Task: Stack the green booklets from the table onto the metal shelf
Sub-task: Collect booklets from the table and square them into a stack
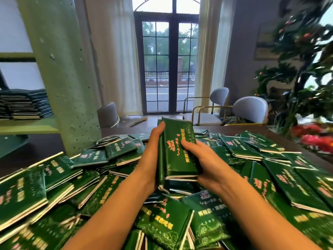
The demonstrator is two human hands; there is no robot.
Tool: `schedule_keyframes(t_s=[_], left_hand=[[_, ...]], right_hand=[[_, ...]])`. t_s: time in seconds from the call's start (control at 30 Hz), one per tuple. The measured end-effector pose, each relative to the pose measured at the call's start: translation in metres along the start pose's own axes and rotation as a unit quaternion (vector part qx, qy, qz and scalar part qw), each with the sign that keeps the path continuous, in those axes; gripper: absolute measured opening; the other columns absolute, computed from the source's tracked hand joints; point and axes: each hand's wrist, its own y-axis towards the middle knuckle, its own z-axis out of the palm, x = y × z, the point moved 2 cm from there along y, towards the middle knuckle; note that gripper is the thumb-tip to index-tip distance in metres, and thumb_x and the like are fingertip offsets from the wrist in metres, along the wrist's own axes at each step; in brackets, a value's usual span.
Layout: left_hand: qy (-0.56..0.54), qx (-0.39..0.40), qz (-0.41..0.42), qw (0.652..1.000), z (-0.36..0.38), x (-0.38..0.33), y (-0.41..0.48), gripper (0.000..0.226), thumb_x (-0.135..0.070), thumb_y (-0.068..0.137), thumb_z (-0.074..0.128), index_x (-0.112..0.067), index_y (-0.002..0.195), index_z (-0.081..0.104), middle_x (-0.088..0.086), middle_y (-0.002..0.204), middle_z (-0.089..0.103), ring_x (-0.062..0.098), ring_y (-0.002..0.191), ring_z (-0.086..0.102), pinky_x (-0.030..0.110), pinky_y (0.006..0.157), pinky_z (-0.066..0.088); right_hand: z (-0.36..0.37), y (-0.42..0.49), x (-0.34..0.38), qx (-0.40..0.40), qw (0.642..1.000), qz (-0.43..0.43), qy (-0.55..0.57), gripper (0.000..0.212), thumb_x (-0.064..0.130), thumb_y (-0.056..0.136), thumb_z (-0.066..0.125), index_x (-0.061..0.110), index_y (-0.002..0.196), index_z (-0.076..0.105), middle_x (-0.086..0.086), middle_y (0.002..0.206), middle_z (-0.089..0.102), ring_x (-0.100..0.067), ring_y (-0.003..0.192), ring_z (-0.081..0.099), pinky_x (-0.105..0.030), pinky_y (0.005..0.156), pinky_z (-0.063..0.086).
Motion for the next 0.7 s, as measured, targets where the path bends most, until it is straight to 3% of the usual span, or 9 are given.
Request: schedule_keyframes(t_s=[0.07, 0.13, 0.3, 0.4, 0.5, 0.6, 0.7], left_hand=[[-0.007, 0.004, 0.009, 1.000, -0.003, 0.004, 0.000, 0.061, -0.049, 0.093, 0.035, -0.009, 0.068, 0.074, 0.012, 0.065, 0.071, 0.019, 0.054, 0.068, 0.025, 0.047, 0.055], [-0.002, -0.006, 0.016, 1.000, -0.008, 0.006, -0.001, 0.062, -0.048, 0.095, 0.031, -0.009, 0.071, 0.072, 0.012, 0.066, 0.070, 0.019, 0.055, 0.068, 0.025, 0.050, 0.056], [0.149, -0.111, 0.125, 0.975, -0.026, 0.008, 0.000, 0.038, -0.043, 0.099, 0.037, -0.016, 0.095, 0.064, 0.009, 0.089, 0.070, 0.023, 0.085, 0.068, 0.039, 0.084, 0.054], [0.213, -0.135, 0.181, 0.951, -0.031, 0.008, 0.000, 0.027, -0.034, 0.100, 0.039, -0.014, 0.107, 0.057, 0.005, 0.095, 0.069, 0.013, 0.086, 0.068, 0.027, 0.075, 0.054], [0.268, -0.102, 0.166, 0.943, -0.031, 0.012, -0.001, 0.022, -0.027, 0.098, 0.046, -0.010, 0.106, 0.058, 0.004, 0.090, 0.069, 0.007, 0.072, 0.067, 0.018, 0.063, 0.053], [0.334, -0.053, 0.161, 0.927, -0.028, 0.019, -0.001, 0.011, -0.022, 0.092, 0.059, -0.019, 0.100, 0.064, -0.002, 0.090, 0.074, 0.008, 0.076, 0.071, 0.020, 0.066, 0.056], [0.328, -0.067, 0.136, 0.933, -0.034, 0.024, 0.001, 0.012, -0.018, 0.094, 0.057, -0.020, 0.103, 0.064, -0.003, 0.094, 0.075, 0.012, 0.084, 0.072, 0.025, 0.073, 0.056]], right_hand=[[0.000, 0.000, -0.006, 0.018, 1.000, 0.024, -0.004, 0.013, 0.016, 0.091, 0.055, 0.008, 0.098, 0.062, -0.009, 0.080, 0.073, -0.018, 0.070, 0.070, -0.030, 0.067, 0.059], [0.002, -0.001, -0.012, 0.035, 0.998, 0.044, -0.025, 0.015, 0.018, 0.090, 0.056, 0.008, 0.101, 0.062, -0.009, 0.084, 0.073, -0.018, 0.075, 0.070, -0.033, 0.073, 0.059], [0.004, -0.003, -0.020, 0.036, 0.996, 0.015, -0.076, 0.034, 0.011, 0.088, 0.060, 0.016, 0.120, 0.054, -0.008, 0.102, 0.072, -0.020, 0.088, 0.070, -0.035, 0.076, 0.057], [-0.003, -0.004, -0.017, -0.030, 0.991, -0.054, -0.121, 0.052, 0.008, 0.085, 0.064, 0.033, 0.125, 0.043, -0.008, 0.116, 0.064, -0.022, 0.093, 0.069, -0.035, 0.077, 0.058], [-0.011, -0.005, -0.014, -0.084, 0.958, -0.144, -0.232, 0.072, 0.019, 0.084, 0.071, 0.041, 0.139, 0.029, 0.001, 0.134, 0.051, -0.014, 0.116, 0.058, -0.037, 0.096, 0.051], [-0.013, -0.008, -0.013, -0.081, 0.925, -0.188, -0.321, 0.068, 0.018, 0.090, 0.062, 0.036, 0.144, 0.024, 0.019, 0.125, 0.052, 0.013, 0.106, 0.055, -0.020, 0.095, 0.048], [-0.015, -0.008, -0.009, -0.079, 0.902, -0.212, -0.367, 0.044, 0.019, 0.099, 0.045, 0.037, 0.137, 0.031, 0.024, 0.115, 0.054, 0.018, 0.096, 0.056, -0.009, 0.082, 0.047]])
